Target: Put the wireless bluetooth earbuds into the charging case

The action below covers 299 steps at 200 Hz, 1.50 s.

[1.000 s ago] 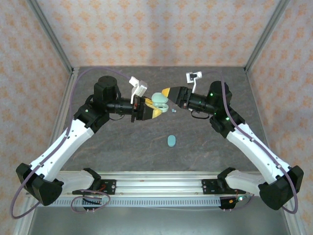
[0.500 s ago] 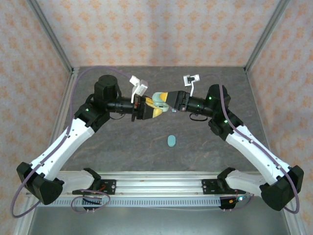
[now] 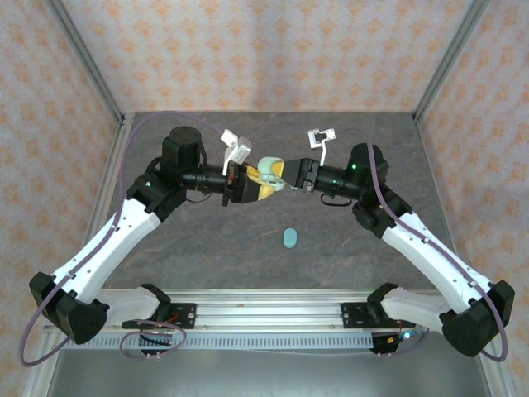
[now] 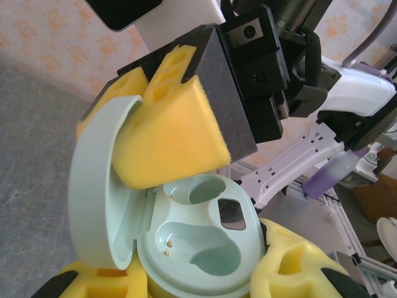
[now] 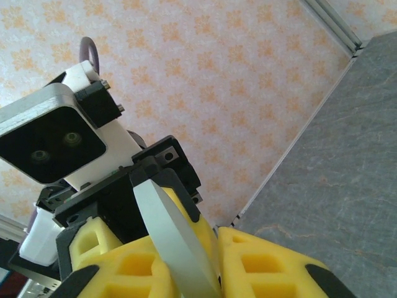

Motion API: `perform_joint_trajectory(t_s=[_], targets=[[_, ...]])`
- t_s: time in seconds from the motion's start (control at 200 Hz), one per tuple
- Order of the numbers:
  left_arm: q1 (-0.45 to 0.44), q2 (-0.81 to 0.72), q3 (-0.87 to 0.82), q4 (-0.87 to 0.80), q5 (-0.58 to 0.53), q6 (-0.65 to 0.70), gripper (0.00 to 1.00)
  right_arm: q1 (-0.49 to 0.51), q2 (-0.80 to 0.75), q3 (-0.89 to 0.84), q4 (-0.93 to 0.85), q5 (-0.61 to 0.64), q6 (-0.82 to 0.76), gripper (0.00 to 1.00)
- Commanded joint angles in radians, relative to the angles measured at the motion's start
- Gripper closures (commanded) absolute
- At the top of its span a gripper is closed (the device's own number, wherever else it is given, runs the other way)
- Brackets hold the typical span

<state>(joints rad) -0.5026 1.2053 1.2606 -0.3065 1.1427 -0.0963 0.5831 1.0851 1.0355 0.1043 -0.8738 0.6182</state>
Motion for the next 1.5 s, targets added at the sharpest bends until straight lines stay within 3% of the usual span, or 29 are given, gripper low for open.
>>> perform_joint_trajectory(t_s=[0.0,0.12,0.265,0.31,0.435,0.65,0.821,1.166,1.281,1.491], targets=[[-0.006,-0.022,0.025,-0.067,-0.009,0.091,0.81,0.002,-0.039,-0.001,0.021,0.058,-0.08,0.82],[-0.006,-0.02,0.014,-0.073,-0.019,0.11,0.77,0.011,-0.062,-0.01,0.019,0.093,-0.142,0.85],[-0.006,-0.018,0.017,-0.09,-0.038,0.152,0.86,0.014,-0.05,0.003,0.012,0.083,-0.12,0.81],[-0.006,-0.019,0.017,-0.093,-0.049,0.165,0.87,0.014,-0.041,0.006,0.013,0.079,-0.099,0.75],[-0.006,-0.027,0.01,-0.088,-0.076,0.182,0.88,0.014,-0.036,0.006,0.0,0.088,-0.028,0.47],[-0.004,-0.062,-0.033,-0.017,-0.138,0.184,0.89,0.014,-0.058,-0.003,-0.082,0.101,0.014,0.35],[0.013,-0.067,-0.033,-0.018,-0.165,0.157,0.9,0.014,-0.089,0.015,-0.143,0.163,0.01,0.32],[0.108,-0.119,-0.147,0.029,-0.132,0.072,0.9,-0.025,-0.017,0.183,-0.535,0.419,-0.007,0.33],[0.146,-0.164,-0.237,0.093,-0.132,0.012,0.9,-0.03,0.09,0.237,-0.684,0.553,0.0,0.4],[0.187,-0.299,-0.391,0.161,-0.208,-0.068,0.91,0.007,0.437,0.422,-0.759,0.522,-0.037,0.45]])
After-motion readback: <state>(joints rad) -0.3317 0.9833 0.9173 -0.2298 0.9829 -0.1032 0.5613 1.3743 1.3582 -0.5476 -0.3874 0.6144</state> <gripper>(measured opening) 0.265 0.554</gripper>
